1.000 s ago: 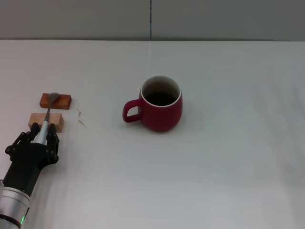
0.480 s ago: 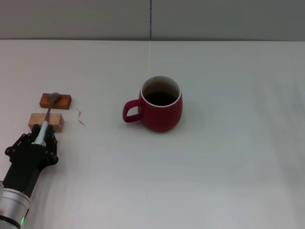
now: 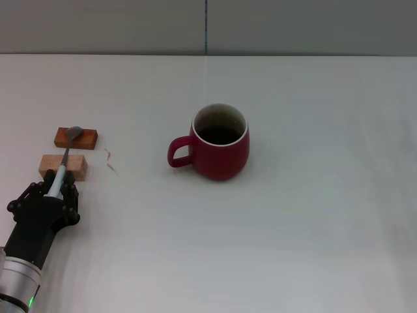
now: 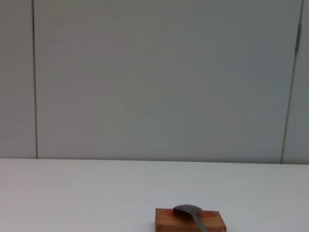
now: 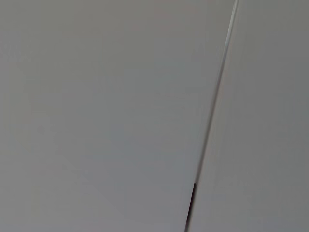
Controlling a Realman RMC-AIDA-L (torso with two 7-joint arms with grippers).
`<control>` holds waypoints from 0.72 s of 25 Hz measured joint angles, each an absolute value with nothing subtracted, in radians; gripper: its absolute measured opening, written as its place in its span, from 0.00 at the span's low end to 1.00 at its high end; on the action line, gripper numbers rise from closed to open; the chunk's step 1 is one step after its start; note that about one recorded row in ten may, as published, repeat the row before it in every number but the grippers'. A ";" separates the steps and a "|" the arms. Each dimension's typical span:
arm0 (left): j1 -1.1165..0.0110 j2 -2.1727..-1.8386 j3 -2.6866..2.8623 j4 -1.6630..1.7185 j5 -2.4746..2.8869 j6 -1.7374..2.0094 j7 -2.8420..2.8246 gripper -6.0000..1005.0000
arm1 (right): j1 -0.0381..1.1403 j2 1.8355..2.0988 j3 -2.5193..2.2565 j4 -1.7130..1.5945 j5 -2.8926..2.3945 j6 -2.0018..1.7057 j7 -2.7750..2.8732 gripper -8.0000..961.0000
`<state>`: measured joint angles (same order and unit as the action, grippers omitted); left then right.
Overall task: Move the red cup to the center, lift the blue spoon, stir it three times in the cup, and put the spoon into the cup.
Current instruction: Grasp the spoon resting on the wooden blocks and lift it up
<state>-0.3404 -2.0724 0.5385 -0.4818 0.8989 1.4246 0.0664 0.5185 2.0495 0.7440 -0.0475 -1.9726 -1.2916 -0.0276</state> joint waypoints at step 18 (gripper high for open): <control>-0.341 -2.075 0.535 -0.471 0.900 1.421 0.067 0.18 | 0.523 2.051 0.744 -0.048 -1.973 -1.291 -0.028 0.75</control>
